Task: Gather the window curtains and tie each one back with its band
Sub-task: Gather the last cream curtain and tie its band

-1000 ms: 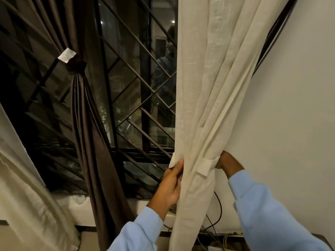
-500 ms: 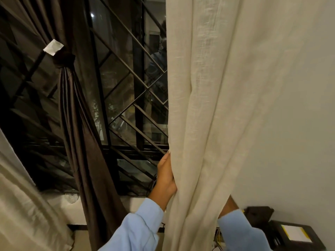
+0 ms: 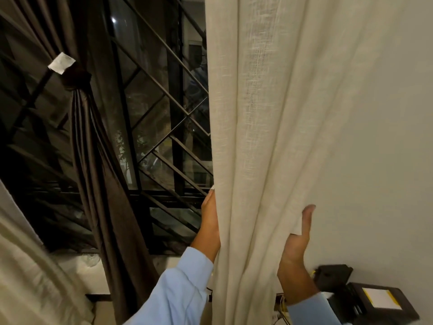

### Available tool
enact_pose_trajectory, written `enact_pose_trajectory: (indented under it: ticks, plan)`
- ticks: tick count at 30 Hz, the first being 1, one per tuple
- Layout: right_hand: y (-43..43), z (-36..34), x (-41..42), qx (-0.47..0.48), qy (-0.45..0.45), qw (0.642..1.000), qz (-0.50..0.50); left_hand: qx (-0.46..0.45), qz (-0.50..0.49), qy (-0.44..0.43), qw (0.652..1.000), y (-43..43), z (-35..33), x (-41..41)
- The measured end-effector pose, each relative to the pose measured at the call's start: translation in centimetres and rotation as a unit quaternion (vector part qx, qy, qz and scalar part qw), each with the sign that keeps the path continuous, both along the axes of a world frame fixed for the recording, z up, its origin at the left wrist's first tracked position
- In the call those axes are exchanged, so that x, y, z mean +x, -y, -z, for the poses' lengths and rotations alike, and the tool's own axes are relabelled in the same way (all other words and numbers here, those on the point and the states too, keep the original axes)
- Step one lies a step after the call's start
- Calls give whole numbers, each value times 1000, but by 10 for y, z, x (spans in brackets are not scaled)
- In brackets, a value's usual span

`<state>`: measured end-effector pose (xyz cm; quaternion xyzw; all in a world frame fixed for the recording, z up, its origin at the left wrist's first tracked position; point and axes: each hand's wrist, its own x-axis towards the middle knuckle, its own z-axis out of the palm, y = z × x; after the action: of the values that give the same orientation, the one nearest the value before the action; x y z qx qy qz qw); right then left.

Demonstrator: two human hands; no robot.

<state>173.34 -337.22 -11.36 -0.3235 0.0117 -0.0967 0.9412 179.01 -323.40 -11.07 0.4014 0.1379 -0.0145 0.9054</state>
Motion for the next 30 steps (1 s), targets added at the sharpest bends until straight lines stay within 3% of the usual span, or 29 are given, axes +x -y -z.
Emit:
enact_pose_trajectory:
  ticks: [4,9,11,14,18,25,27,30]
  plan:
    - [-6,5,-9,-129,100,986,40,42,-44,10,998,-1,-4,1]
    - [-38,8,-9,-395,143,887,191,141,-51,-22,988,8,-5,3]
    - [-50,6,-5,-446,141,856,221,107,-50,-13,993,14,-8,-1]
    - [-61,3,5,-460,99,851,233,1,23,37,999,18,-8,-14]
    - [-66,1,21,-462,74,832,299,61,-19,95,993,14,1,-10]
    - [-47,-1,49,-479,38,791,377,24,-15,113,993,-2,0,-14]
    - [-42,-4,53,-468,22,790,396,90,-56,90,990,-5,-1,-16]
    - [-41,-4,53,-447,16,789,420,241,-155,79,955,-11,3,-14]
